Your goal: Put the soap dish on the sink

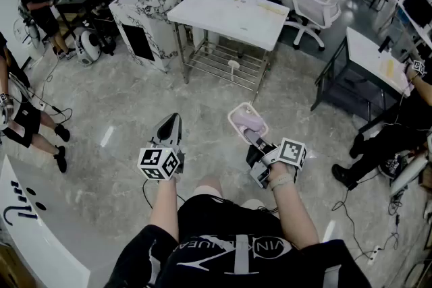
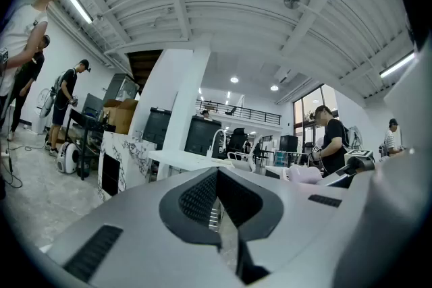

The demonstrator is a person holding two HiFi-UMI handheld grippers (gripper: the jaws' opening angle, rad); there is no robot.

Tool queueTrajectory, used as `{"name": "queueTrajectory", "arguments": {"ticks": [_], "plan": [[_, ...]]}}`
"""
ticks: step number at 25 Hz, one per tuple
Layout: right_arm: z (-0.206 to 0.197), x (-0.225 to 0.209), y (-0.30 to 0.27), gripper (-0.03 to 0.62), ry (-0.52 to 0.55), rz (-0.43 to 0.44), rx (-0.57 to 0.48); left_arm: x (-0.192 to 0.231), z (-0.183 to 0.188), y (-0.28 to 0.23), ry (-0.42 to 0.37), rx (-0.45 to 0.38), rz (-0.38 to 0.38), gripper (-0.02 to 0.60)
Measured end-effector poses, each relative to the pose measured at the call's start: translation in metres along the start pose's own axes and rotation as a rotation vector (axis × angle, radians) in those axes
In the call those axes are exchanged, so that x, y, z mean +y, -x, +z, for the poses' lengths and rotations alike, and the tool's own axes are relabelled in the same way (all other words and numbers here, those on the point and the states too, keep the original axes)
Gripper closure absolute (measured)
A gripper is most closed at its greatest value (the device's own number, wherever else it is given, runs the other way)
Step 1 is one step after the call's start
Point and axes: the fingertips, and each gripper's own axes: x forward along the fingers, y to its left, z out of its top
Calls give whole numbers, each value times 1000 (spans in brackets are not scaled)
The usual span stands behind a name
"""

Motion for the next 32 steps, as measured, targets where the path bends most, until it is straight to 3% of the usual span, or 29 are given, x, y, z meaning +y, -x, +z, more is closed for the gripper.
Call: {"name": "queueTrajectory", "arguments": {"ticks": [3,9,17,32], "plan": [[5,0,-8,546,11,39,5,1,-2,-11,-7,-7,2,566],[30,-10,-36,546,8,-1,-4,15,-5,-52,-45,8,-10,566],[84,-31,-108,548,-8,-18,-25,69,-19,-119,-53,49,22,566],[171,-20,-228,546,-20,-79,-84,163,14,-234,-61,95,12,566]]}}
